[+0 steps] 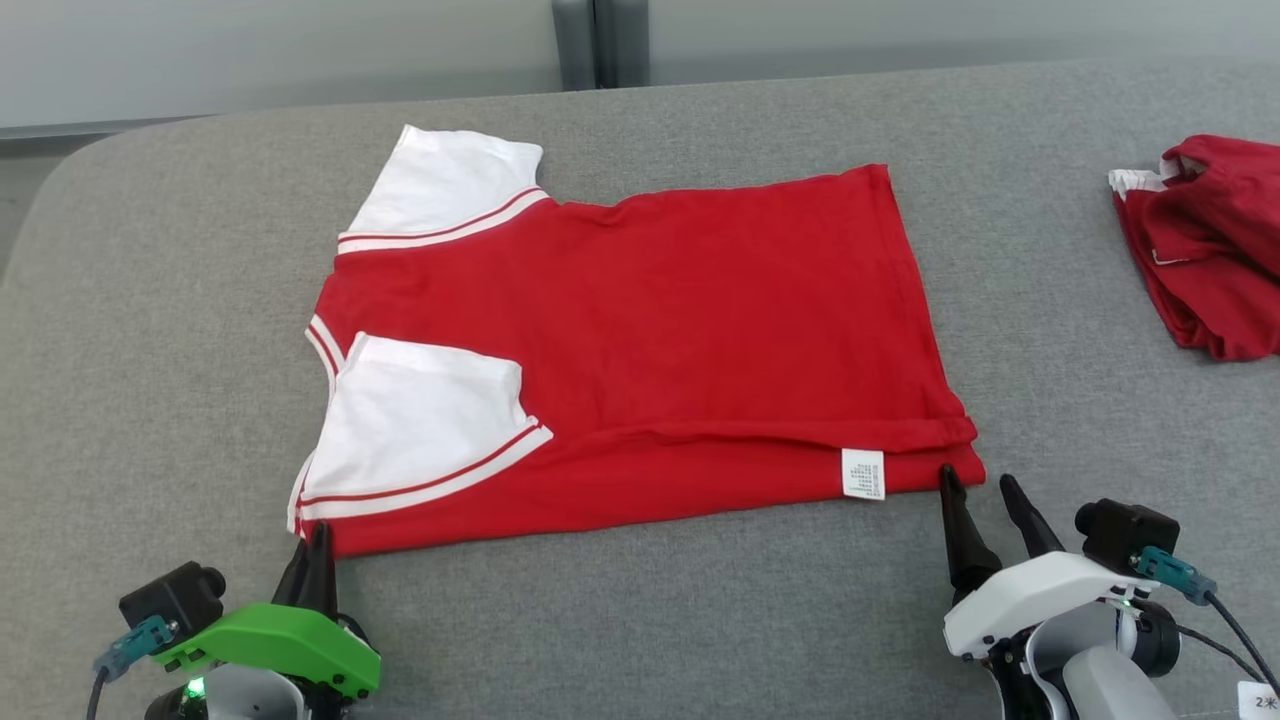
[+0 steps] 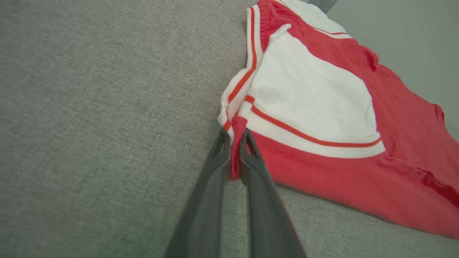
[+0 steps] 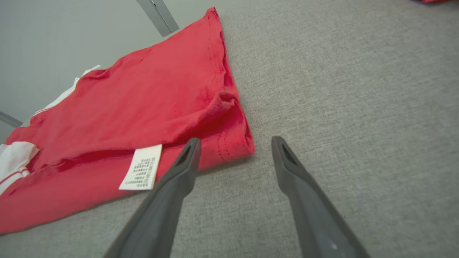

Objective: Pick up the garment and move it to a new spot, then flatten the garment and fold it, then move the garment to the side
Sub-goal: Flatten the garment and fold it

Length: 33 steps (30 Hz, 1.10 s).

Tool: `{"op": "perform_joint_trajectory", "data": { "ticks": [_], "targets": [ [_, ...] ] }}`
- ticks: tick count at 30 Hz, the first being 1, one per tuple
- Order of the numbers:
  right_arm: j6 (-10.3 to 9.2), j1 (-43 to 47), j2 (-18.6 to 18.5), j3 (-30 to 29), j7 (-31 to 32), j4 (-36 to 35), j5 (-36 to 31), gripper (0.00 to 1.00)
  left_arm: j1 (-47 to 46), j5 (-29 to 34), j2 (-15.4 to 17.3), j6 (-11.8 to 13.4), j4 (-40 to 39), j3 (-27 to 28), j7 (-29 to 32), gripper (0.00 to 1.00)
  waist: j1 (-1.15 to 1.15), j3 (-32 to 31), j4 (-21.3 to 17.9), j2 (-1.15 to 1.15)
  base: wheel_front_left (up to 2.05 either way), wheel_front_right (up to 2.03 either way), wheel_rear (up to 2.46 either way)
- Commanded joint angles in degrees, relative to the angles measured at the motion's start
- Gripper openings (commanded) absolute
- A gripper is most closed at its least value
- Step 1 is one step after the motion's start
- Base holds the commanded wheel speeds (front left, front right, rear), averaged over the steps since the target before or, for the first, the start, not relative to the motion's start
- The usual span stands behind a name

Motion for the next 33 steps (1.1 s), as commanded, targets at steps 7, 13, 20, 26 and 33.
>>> {"op": "perform_joint_trajectory", "data": {
  "ticks": [7,13,20,26,33],
  "targets": [
    [0.02,-4.57,-0.12,0.89,-0.58,8.30,0.42,1.00,-0.07,1.17,0.53,0.48,-2.16,-0.78,-0.17,0.00,0.00,0.05,1.66,0.00,0.00,0.00,0.00],
    [0.02,-7.07,-0.06,2.45,-1.32,11.82,2.00,0.00,0.21,1.42,0.76,0.10,-3.50,-1.43,-1.13,0.00,0.00,-0.51,1.83,0.00,0.00,0.00,0.00],
    [0.02,-6.82,-0.19,0.51,-0.37,7.84,4.35,0.00,1.10,2.60,1.35,-0.11,-7.85,-2.29,-2.31,0.00,0.00,-2.48,1.27,0.00,0.00,0.00,0.00],
    [0.02,-2.16,-0.17,-2.74,5.93,-1.01,4.74,0.00,5.42,3.11,2.31,0.54,-15.79,-3.62,-0.32,0.00,0.00,-3.92,1.12,0.00,0.00,0.00,0.00],
    [0.02,9.29,-0.17,-6.27,14.86,-15.14,5.24,0.00,16.31,2.02,4.06,2.62,-26.14,-4.88,4.56,0.00,0.00,-4.36,1.54,0.00,0.00,0.00,0.00]
  ]
}}
